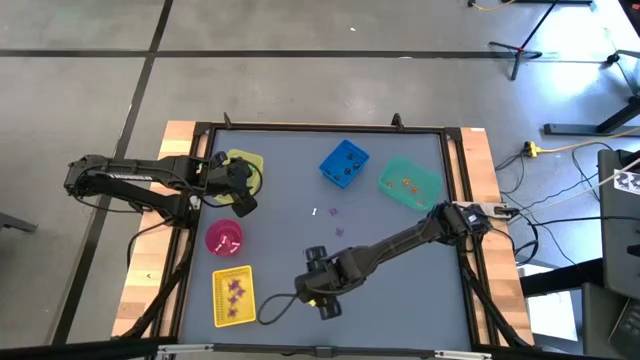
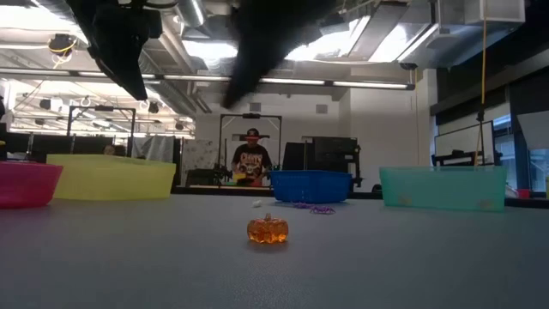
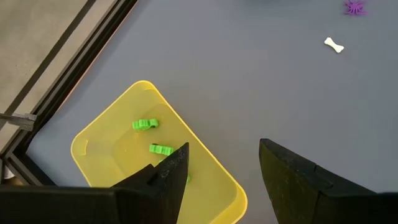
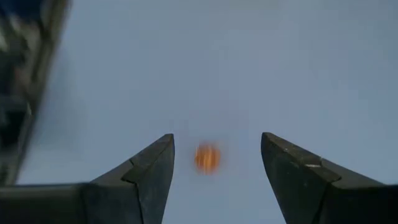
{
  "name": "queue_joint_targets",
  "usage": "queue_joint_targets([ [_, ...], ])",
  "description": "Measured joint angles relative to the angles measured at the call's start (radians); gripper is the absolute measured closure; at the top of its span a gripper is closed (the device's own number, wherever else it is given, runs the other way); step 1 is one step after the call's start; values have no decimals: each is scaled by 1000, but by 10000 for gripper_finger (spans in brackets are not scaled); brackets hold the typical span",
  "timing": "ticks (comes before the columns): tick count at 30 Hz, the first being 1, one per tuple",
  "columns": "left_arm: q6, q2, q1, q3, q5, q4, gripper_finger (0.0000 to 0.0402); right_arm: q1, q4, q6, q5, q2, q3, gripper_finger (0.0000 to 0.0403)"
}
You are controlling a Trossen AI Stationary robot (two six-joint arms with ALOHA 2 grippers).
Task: Sort Halloween decoration
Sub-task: Put the orange pumpkin toy into the green bin
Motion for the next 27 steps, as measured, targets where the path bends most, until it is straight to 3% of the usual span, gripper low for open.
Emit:
queue_joint_targets([
  [6,0,0,0,0,0,0,223,0,-112,0,-21,4,0,164],
  [27,0,0,0,0,0,0,223,2,160,-48,-48,13,-198,164],
])
